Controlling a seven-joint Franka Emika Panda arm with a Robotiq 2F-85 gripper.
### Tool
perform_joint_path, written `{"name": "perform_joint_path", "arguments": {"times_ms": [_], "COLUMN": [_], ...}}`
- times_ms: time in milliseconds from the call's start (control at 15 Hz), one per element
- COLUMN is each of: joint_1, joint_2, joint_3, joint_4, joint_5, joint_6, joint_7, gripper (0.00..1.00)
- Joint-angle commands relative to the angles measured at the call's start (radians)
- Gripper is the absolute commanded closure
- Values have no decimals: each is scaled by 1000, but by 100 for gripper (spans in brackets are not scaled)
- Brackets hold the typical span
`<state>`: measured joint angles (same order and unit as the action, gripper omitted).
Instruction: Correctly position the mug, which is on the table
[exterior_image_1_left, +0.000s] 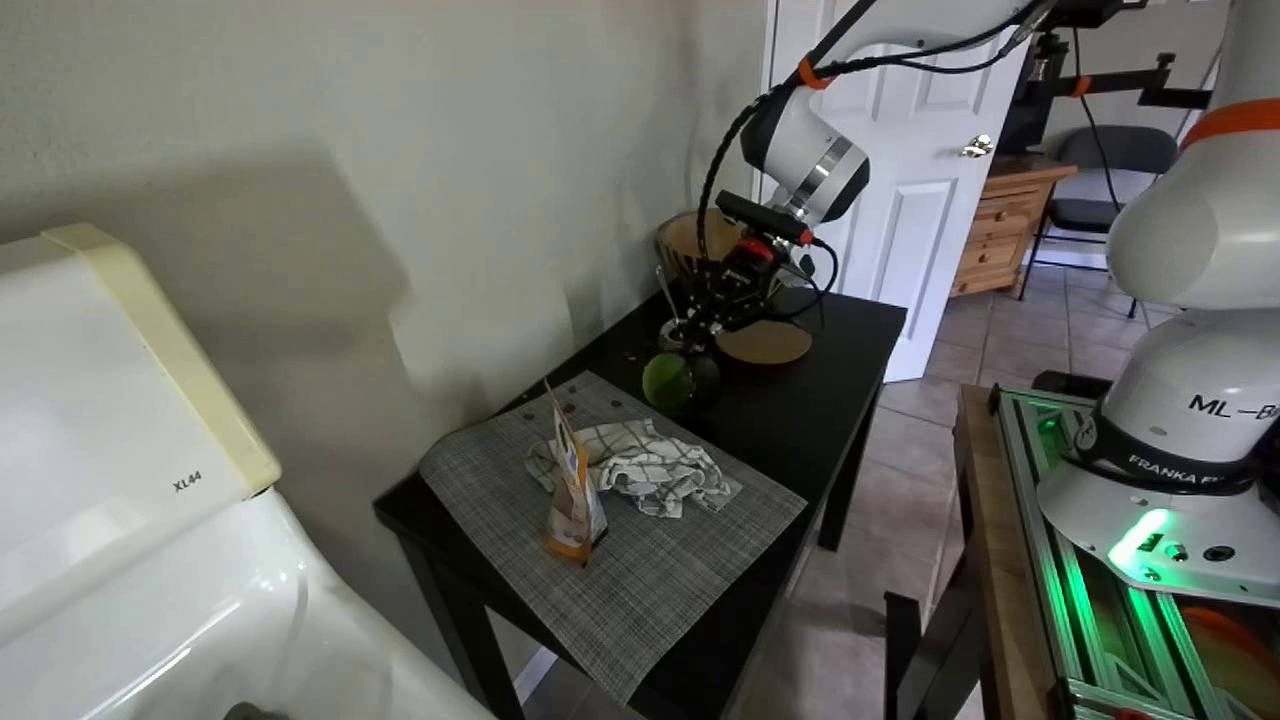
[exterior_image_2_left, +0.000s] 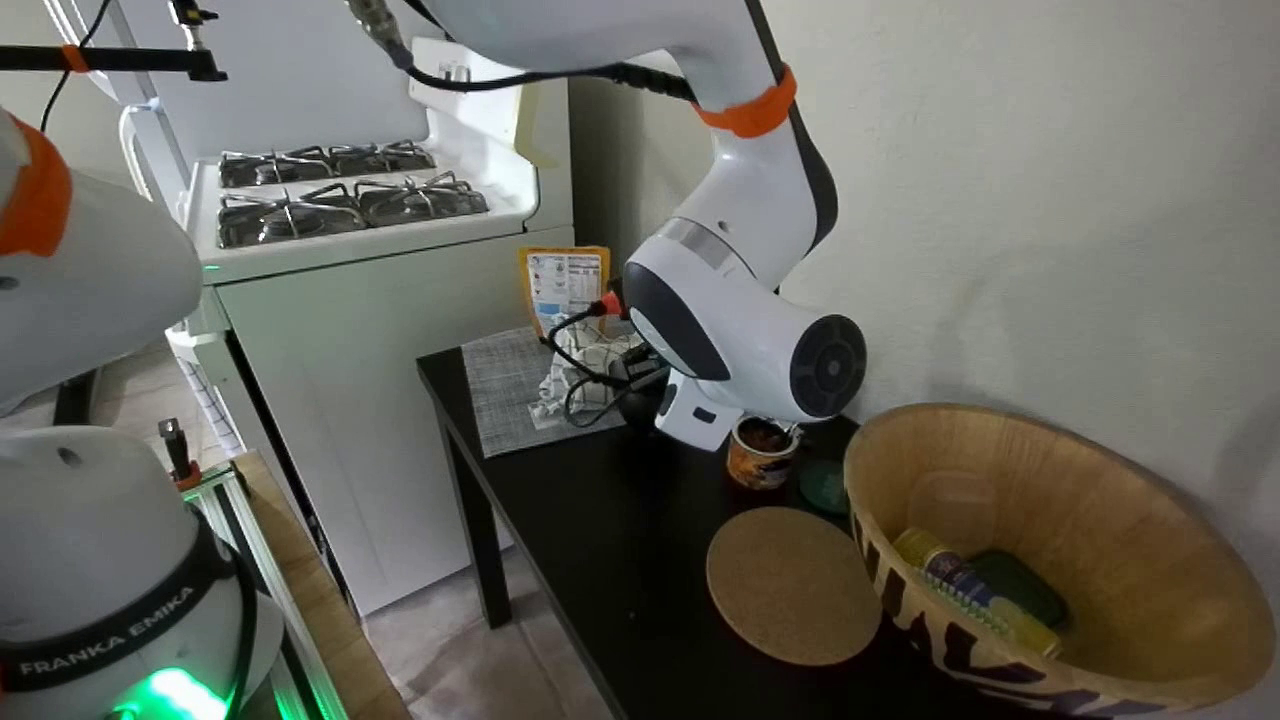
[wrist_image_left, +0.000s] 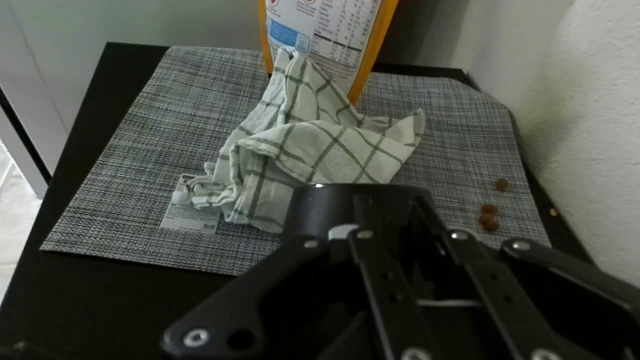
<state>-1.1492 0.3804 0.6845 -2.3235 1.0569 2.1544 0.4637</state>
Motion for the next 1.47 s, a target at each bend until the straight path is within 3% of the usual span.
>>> {"name": "perform_joint_path", "arguments": {"times_ms": [0, 267, 600, 1000, 1400], "joint_1": [258, 528, 786, 941, 998], "joint_2": [-26, -34, -64, -110, -127], "joint_3": [-273, -538, -761, -874, -910], "joint_4": [45, 71, 64, 22, -29], "joint_5": [75, 131, 103, -43, -284], "joint_6": [-91, -91, -23, 154, 292], "joint_7": [-9, 24, 96, 176, 269], "gripper": [94, 94, 94, 94, 94]}}
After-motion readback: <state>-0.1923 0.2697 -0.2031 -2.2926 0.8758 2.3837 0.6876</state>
